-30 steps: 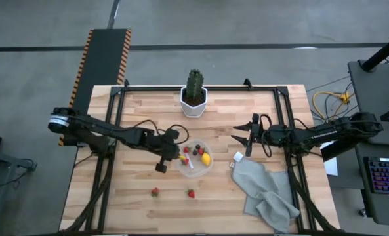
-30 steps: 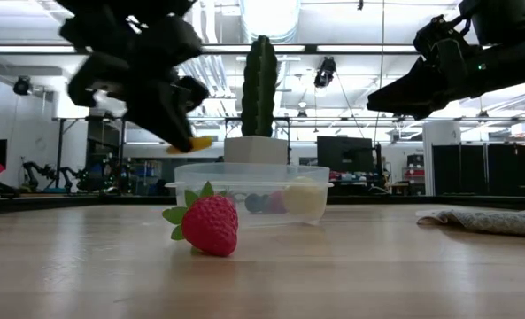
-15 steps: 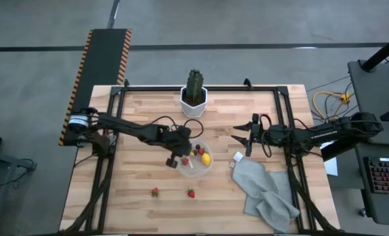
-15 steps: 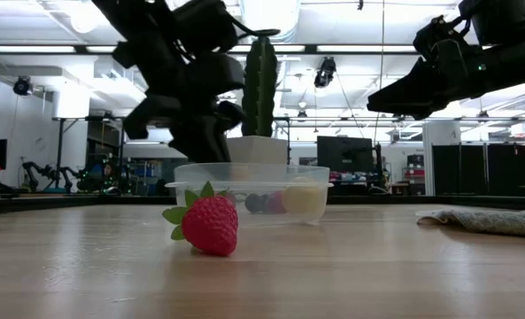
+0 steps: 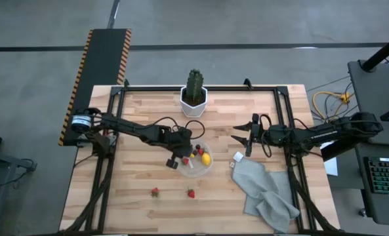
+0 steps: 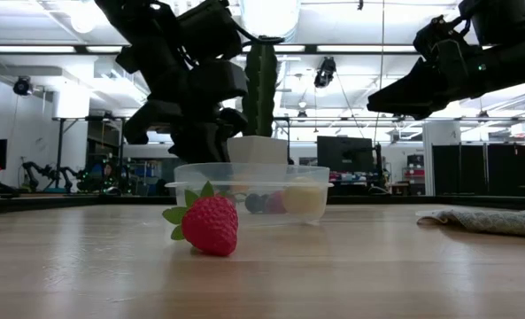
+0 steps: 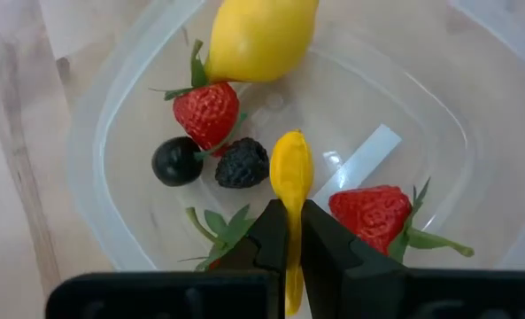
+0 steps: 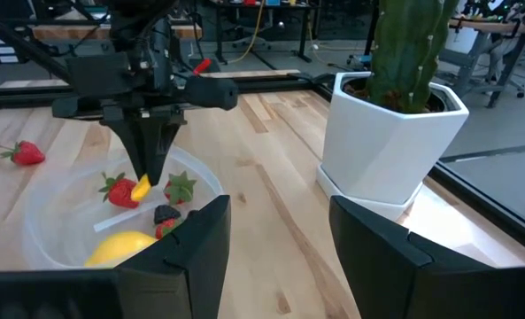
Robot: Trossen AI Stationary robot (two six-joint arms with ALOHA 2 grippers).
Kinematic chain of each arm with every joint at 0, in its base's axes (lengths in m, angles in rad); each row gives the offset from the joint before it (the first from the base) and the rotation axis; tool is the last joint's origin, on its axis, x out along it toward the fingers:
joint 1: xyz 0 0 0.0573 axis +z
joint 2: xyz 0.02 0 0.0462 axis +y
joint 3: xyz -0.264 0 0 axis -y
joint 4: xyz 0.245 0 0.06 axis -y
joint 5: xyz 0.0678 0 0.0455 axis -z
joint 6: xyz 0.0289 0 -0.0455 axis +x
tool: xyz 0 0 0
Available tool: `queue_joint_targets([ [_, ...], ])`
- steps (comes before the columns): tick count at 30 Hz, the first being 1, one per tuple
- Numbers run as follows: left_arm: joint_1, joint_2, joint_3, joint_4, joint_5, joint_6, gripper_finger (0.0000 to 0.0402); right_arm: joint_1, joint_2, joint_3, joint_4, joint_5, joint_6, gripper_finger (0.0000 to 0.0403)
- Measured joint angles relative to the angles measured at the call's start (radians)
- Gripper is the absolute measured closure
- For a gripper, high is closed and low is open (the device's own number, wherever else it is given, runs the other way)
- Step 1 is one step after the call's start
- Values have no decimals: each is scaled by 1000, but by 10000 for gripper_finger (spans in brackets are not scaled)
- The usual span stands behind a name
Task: Pick and placing Produce into tupperware
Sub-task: Put the yellow corn into the transparent container
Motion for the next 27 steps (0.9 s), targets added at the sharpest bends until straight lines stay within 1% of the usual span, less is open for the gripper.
queue_joint_targets([
  [16, 0, -10, 0, 1, 4, -8, 400, 0, 0, 0, -8, -2, 2, 216],
  [27, 0, -10, -1, 12, 2, -10, 353, 0, 0, 0, -17, -2, 3, 216],
])
